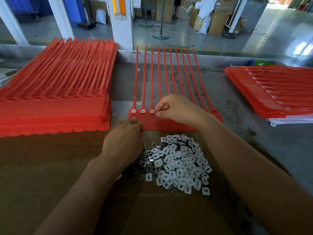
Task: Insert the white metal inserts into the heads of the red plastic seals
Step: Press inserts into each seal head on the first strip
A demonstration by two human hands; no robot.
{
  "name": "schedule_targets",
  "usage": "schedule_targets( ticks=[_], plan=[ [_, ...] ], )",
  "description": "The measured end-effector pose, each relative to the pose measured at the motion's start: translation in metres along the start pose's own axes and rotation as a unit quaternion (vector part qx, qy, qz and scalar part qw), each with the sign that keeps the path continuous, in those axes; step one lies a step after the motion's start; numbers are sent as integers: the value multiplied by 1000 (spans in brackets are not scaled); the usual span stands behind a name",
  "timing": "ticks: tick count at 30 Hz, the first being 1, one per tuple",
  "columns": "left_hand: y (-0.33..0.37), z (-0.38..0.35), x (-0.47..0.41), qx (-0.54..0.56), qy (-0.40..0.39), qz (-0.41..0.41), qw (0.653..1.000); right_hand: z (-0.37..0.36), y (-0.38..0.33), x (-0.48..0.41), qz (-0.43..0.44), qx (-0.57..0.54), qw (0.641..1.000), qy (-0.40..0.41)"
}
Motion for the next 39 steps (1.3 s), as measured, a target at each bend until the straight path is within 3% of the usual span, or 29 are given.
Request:
schedule_targets(
  ticks=[7,18,39],
  plan=[
    [0,-1,0,-6,0,-7,1000,8,3,21,-13,121,990,-69],
    [0,0,0,-14,-3,-10,1000,3,1,26,-39,192,977,-89],
    [0,-1,-1,-7,-8,-8,1000,3,5,27,-46,175,974,-134]
  ],
)
Point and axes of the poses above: each hand's wrist, its own x-axis away from the middle knuckle, its own z-axis out of the back of the hand, y = z × x, the point moved 1 cm from there along -x, towards the middle knuckle, and after that the axes turned 15 degrees about -z, right-handed, at the moved point
